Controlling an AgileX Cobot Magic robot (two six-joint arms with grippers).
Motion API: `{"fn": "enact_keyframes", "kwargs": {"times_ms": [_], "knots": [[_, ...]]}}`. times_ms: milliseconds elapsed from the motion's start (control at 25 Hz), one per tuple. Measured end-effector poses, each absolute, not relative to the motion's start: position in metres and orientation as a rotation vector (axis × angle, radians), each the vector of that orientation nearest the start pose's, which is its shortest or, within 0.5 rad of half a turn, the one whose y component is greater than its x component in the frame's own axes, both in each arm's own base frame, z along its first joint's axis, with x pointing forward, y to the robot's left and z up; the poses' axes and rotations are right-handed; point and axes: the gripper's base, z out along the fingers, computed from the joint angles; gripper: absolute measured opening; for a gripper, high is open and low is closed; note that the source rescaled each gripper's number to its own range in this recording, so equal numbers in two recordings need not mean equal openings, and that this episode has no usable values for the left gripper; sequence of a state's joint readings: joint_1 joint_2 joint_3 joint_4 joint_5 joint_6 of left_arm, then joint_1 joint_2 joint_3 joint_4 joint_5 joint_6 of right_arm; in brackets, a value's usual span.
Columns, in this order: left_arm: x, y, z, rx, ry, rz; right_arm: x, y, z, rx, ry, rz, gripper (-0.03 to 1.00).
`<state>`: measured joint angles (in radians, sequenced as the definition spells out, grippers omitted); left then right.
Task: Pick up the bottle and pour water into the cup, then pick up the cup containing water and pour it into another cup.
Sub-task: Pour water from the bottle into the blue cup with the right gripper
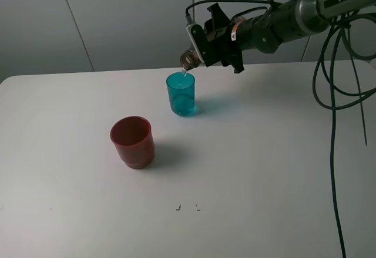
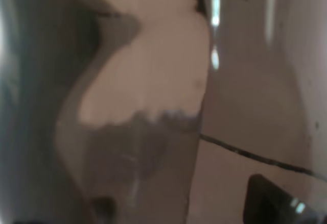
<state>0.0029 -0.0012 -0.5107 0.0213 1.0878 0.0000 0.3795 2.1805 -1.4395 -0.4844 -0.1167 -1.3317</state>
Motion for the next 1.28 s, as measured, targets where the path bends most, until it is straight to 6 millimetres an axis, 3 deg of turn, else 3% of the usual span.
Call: {"fn": "enact_keyframes", "kwargs": {"times_ms": [1280], "knots": [[-0.0075,0.0017,0.2780,0.003,2.059,0.032,0.4518,0.1858,0.1586,-1.980,0.946,-0.804,0.03]]}}
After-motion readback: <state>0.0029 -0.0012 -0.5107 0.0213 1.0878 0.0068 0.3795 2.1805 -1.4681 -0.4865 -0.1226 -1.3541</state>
